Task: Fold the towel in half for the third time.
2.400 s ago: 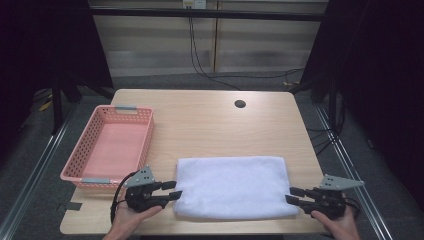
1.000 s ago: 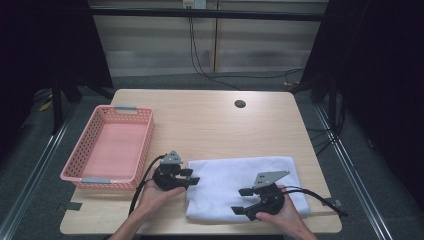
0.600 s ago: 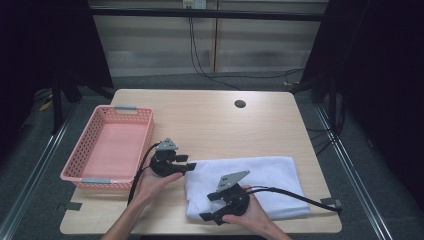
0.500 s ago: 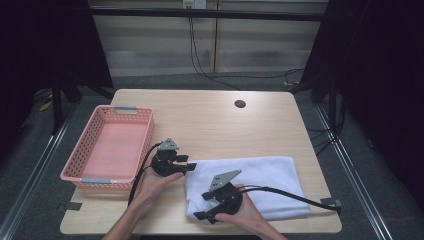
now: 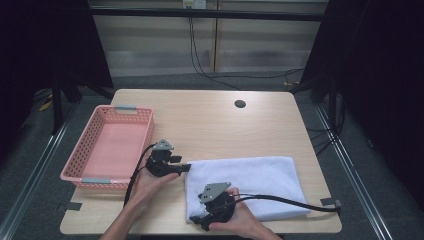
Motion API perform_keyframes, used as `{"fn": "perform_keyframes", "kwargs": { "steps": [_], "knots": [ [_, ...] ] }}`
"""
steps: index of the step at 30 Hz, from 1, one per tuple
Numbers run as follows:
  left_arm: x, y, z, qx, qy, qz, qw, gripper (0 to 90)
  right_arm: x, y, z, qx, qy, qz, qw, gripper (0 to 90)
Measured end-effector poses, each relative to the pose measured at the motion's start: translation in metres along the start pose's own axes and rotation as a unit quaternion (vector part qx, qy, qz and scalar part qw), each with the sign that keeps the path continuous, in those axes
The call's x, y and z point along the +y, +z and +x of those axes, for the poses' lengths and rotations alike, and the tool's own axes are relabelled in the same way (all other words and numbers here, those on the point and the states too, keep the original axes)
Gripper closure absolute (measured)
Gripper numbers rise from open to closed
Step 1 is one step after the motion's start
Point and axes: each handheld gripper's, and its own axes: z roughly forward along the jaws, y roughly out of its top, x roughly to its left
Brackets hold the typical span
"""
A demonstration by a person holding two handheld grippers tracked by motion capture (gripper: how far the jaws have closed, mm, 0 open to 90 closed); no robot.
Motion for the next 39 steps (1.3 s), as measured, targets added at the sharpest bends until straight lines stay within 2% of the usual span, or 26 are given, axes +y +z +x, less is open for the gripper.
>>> {"fn": "perform_keyframes", "kwargs": {
  "steps": [4, 5, 7, 10, 13, 16, 17, 18, 20, 22, 24, 25, 27, 30, 32, 34, 36, 37, 39],
  "knots": [
    [-0.001, 0.003, 0.001, 0.002, 0.0, 0.007, 1.0, 42.5, -0.001, 0.0, 0.001, -0.004, -0.006, 0.001, 1.0, 25.9],
    [-0.001, 0.003, 0.001, -0.001, 0.003, -0.001, 1.0, 41.4, -0.002, 0.001, 0.002, -0.009, -0.015, -0.001, 0.9999, 25.8],
    [-0.001, 0.003, 0.001, 0.004, 0.006, -0.011, 0.9999, 40.4, -0.002, 0.001, 0.003, -0.01, -0.011, -0.002, 0.9999, 26.0],
    [-0.004, 0.006, 0.002, -0.002, 0.004, 0.001, 1.0, 39.9, -0.002, 0.001, 0.005, -0.015, -0.008, -0.004, 0.9998, 26.2],
    [-0.005, 0.009, -0.003, 0.0, 0.016, 0.02, 0.9997, 41.2, -0.001, 0.001, 0.005, -0.016, -0.007, 0.001, 0.9998, 26.9],
    [-0.005, 0.014, -0.009, -0.011, 0.022, 0.035, 0.9991, 52.1, -0.001, 0.0, 0.005, -0.024, -0.004, -0.001, 0.9997, 31.4],
    [-0.005, 0.016, -0.01, -0.02, 0.027, 0.036, 0.9988, 58.8, -0.001, 0.0, 0.004, -0.025, -0.006, -0.001, 0.9997, 33.4],
    [-0.005, 0.016, -0.013, -0.017, 0.029, 0.044, 0.9985, 63.2, -0.001, -0.001, 0.004, -0.027, -0.002, 0.002, 0.9996, 36.2],
    [-0.005, 0.015, -0.014, -0.028, 0.029, 0.044, 0.9982, 72.8, 0.0, -0.002, 0.003, -0.035, -0.001, 0.001, 0.9994, 46.0],
    [-0.004, 0.015, -0.011, -0.039, 0.009, 0.038, 0.9985, 81.9, 0.0, -0.004, 0.001, -0.042, 0.005, 0.005, 0.9991, 56.8],
    [-0.005, 0.015, -0.007, -0.055, -0.013, 0.03, 0.998, 83.4, 0.001, -0.005, 0.0, -0.052, 0.006, 0.006, 0.9986, 67.1],
    [-0.004, 0.014, -0.006, -0.061, -0.021, 0.027, 0.9976, 83.8, 0.002, -0.006, -0.003, -0.05, 0.012, 0.008, 0.9987, 71.7],
    [-0.001, 0.01, -0.006, -0.068, -0.03, 0.013, 0.9971, 84.1, 0.004, -0.007, -0.008, -0.034, 0.029, 0.01, 0.9989, 73.5],
    [0.007, 0.001, -0.006, -0.084, -0.036, -0.014, 0.9957, 84.2, 0.007, -0.012, -0.013, -0.017, 0.054, -0.002, 0.9984, 74.2],
    [0.013, -0.006, -0.006, -0.081, -0.042, -0.026, 0.9955, 84.3, 0.013, -0.019, -0.018, 0.001, 0.072, -0.021, 0.9972, 74.3],
    [0.018, -0.015, -0.004, -0.083, -0.046, -0.04, 0.9947, 84.3, 0.021, -0.026, -0.022, 0.014, 0.089, -0.044, 0.995, 74.4],
    [0.024, -0.026, -0.002, -0.077, -0.05, -0.056, 0.9942, 84.3, 0.03, -0.033, -0.025, 0.019, 0.091, -0.061, 0.9938, 74.4],
    [0.028, -0.03, -0.002, -0.072, -0.049, -0.061, 0.9943, 84.2, 0.034, -0.037, -0.03, 0.032, 0.105, -0.079, 0.9908, 74.5],
    [0.034, -0.038, -0.001, -0.065, -0.048, -0.068, 0.9945, 84.2, 0.039, -0.043, -0.035, 0.038, 0.117, -0.1, 0.9874, 74.7]
  ]
}}
